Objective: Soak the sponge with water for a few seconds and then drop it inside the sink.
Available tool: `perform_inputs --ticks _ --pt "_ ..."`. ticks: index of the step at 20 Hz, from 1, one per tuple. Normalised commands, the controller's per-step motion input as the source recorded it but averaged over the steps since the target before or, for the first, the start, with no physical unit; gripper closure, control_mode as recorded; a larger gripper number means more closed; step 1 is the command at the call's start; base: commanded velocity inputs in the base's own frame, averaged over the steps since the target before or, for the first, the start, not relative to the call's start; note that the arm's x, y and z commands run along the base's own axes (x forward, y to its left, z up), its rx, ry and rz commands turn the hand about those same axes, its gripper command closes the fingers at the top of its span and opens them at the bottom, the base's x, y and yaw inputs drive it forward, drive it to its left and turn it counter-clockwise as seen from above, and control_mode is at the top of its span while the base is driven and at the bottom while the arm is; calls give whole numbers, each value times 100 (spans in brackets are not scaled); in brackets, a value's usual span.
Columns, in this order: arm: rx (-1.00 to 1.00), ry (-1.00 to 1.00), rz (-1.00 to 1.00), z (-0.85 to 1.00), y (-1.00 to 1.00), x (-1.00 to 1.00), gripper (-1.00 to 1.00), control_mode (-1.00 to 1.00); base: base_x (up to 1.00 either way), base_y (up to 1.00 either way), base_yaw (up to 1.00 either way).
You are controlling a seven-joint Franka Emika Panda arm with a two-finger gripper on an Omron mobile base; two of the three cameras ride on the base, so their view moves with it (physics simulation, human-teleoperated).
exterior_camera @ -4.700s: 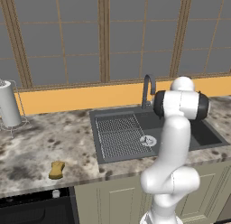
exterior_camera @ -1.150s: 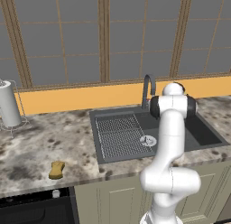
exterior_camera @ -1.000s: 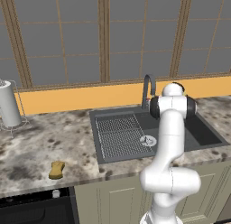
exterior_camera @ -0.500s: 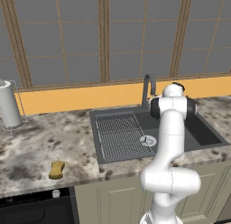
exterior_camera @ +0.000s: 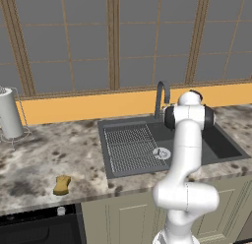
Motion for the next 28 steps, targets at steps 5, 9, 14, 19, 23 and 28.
perform_inputs --ticks 5,9,14,19,23,28 --pt "0 0 -16 0 -18 0 -100 -100 0 0 0" --pt "0 0 -9 0 -18 0 -100 -100 0 0 0" --pt "0 0 0 0 -15 0 -100 -100 0 0 0" --pt "0 0 0 0 -29 1 -100 -100 0 0 0" --pt "0 0 0 0 -37 0 -100 -100 0 0 0" --pt "0 0 0 0 -39 0 -100 -100 0 0 0"
